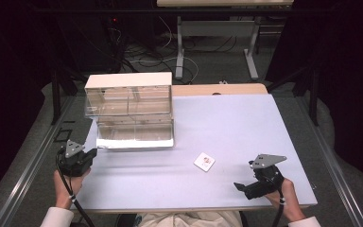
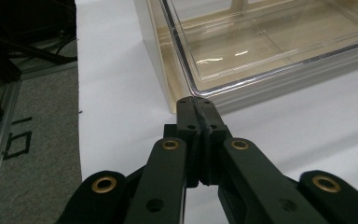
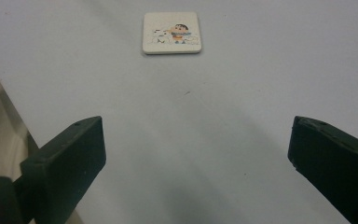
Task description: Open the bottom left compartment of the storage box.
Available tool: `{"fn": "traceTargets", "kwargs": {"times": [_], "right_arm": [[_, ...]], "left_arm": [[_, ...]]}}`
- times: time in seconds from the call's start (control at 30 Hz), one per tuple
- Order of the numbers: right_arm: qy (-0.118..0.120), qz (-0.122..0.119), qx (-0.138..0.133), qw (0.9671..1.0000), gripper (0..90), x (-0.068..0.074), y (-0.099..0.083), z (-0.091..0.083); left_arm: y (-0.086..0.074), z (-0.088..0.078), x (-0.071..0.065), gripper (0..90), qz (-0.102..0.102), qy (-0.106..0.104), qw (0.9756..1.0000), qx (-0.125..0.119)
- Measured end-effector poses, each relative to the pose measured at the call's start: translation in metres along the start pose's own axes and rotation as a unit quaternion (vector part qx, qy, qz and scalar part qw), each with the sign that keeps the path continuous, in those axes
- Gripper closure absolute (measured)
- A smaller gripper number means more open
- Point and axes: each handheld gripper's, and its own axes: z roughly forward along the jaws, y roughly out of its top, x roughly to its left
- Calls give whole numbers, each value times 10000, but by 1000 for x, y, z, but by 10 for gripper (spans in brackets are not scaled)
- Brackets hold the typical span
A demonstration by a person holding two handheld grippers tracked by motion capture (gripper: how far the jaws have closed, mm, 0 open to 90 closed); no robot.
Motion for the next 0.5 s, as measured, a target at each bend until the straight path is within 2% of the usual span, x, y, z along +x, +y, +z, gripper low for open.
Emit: {"fn": "traceTargets", "kwargs": {"times": [0.37,0.5], "right_arm": [[11,9,1,10000,38,0,0,0],[-1,-19,-9,10000,37,0,0,0]], "left_arm": [[0,1,1,900,-126,-40,9999,-81],[0,0,2,900,-129,-50,9999,-24]]}}
